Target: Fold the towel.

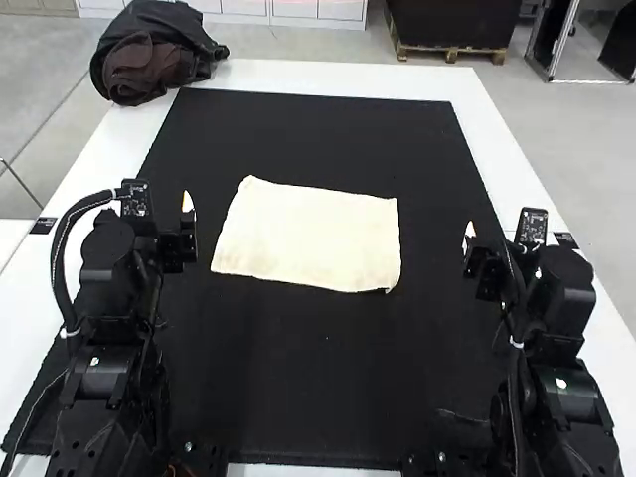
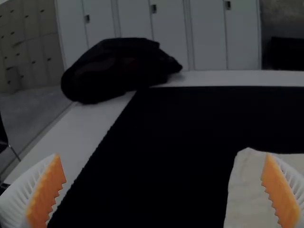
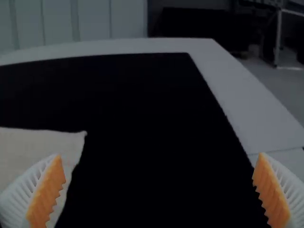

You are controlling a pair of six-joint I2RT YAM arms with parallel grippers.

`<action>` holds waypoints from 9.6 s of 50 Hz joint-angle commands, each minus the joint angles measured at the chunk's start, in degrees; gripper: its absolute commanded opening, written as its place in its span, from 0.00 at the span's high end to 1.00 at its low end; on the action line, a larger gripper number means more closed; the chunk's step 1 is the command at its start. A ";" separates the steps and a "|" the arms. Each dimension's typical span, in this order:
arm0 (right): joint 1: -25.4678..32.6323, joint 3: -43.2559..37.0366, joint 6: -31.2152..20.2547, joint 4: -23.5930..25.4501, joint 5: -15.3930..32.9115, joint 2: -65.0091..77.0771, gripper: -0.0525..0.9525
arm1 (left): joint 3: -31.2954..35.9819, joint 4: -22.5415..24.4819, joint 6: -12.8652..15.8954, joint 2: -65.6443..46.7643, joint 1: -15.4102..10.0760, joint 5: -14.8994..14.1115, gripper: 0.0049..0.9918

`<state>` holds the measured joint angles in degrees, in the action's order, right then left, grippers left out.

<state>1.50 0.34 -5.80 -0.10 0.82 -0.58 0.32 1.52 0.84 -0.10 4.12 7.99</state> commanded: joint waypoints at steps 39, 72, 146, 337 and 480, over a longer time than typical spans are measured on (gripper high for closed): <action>0.08 2.83 -13.97 -18.27 -2.05 0.23 0.05 | 1.44 20.72 3.99 0.27 0.36 0.98 0.04; -0.44 38.77 2.81 -12.12 1.38 -57.69 0.04 | 35.37 20.45 2.15 -50.09 0.45 2.56 0.04; -10.55 45.89 6.24 -16.16 -7.24 -96.19 0.04 | 49.69 9.29 3.64 -98.34 2.12 -18.36 0.03; -11.69 63.73 5.36 -17.74 -11.89 -117.11 0.97 | 69.20 13.60 3.20 -123.21 -0.96 -20.03 0.98; -9.50 40.35 8.18 -0.69 -21.74 -83.09 0.97 | 40.55 8.76 4.52 -90.25 4.14 -24.42 0.98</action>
<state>-8.49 41.58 1.96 -1.15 -20.05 -85.91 41.82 10.31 4.71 -92.49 7.66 -15.92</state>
